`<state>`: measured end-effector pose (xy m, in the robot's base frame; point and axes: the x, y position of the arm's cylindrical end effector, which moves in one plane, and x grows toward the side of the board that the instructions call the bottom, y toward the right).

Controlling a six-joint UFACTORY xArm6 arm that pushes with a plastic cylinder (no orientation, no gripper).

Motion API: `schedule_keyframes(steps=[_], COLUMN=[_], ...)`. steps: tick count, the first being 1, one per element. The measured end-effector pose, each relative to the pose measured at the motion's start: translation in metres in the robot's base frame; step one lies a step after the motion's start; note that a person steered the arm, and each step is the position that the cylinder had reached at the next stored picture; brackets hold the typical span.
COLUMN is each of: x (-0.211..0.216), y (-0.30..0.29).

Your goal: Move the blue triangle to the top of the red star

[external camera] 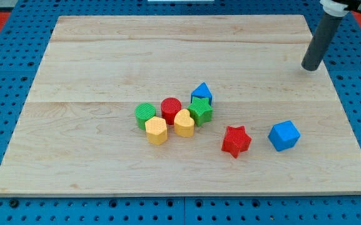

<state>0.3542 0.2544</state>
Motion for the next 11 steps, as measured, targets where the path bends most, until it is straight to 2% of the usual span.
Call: schedule_keyframes(steps=[9, 10, 11], x=[-0.044, -0.053, -0.045], y=[-0.001, -0.056, -0.137])
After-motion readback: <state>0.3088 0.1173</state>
